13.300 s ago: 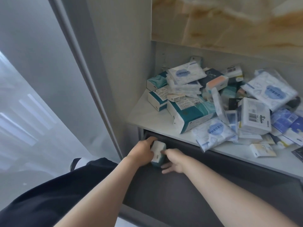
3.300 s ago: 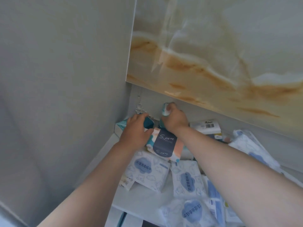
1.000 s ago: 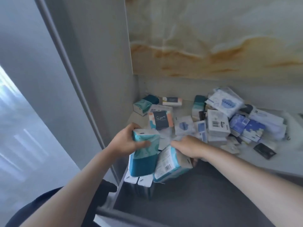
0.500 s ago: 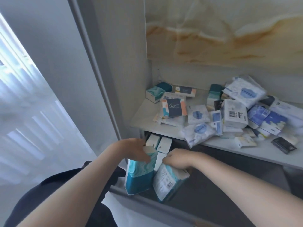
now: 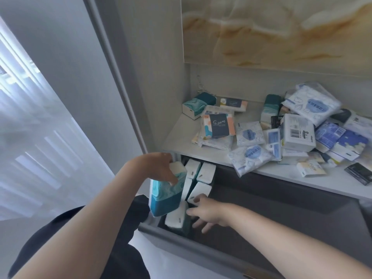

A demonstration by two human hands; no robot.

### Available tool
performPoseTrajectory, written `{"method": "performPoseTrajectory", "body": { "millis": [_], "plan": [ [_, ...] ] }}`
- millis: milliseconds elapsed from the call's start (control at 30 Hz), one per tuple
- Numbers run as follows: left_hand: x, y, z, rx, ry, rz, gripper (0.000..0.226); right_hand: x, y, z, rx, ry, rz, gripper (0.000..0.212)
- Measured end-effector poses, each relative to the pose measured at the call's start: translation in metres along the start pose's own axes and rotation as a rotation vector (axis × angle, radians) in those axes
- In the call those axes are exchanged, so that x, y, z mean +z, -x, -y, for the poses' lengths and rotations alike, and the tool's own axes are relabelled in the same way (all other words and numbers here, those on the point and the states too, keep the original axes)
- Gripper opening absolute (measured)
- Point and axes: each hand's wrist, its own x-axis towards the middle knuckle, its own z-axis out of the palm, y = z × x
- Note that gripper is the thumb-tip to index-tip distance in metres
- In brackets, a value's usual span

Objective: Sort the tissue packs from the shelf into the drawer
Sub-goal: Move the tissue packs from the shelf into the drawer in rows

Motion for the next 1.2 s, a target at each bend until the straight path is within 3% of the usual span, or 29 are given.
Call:
{"method": "performPoseTrajectory", "body": {
  "millis": [167, 267, 467, 567, 633, 767, 900, 933, 1000, 1100, 1200],
  "plan": [
    [-0.006, -0.005, -0.003, 0.087, 0.211, -0.088, 0.042, -0.032, 0.003, 0.013, -0.137, 0.073, -0.156, 0.069],
    [-0.004, -0.012, -0.009, 0.148, 0.328, -0.128, 0.043, -0.055, 0.015, 0.022, -0.248, 0.014, -0.144, 0.075],
    [0.023, -0.020, -0.037, 0.209, 0.448, -0.054, 0.052, -0.081, 0.026, -0.003, -0.145, 0.194, -0.091, 0.071],
    [0.045, -0.022, -0.062, 0.160, 0.471, -0.021, 0.069, -0.089, 0.030, -0.014, -0.079, 0.284, -0.121, 0.062],
    [0.060, -0.022, -0.078, 0.084, 0.466, 0.031, 0.076, -0.094, 0.035, -0.016, -0.035, 0.368, -0.155, 0.070],
    [0.097, -0.028, -0.105, -0.032, 0.456, 0.052, 0.076, -0.091, 0.048, -0.020, -0.111, 0.332, -0.103, 0.110],
    [0.117, -0.031, -0.114, -0.035, 0.698, 0.218, 0.064, -0.075, 0.049, -0.043, -0.170, 0.561, -0.236, 0.102],
    [0.118, -0.030, -0.112, 0.001, 0.683, 0.262, 0.058, -0.074, 0.046, -0.051, -0.169, 0.570, -0.257, 0.098],
    [0.120, -0.028, -0.103, 0.120, 0.431, 0.254, 0.048, -0.073, 0.040, -0.063, -0.153, 0.569, -0.271, 0.095],
    [0.120, -0.028, -0.082, 0.301, 0.020, 0.051, 0.037, -0.072, 0.034, -0.074, -0.188, 0.589, -0.241, 0.094],
    [0.126, -0.034, -0.058, 0.367, -0.200, -0.034, 0.055, -0.068, 0.026, -0.081, -0.197, 0.656, -0.158, 0.097]
  ]
}}
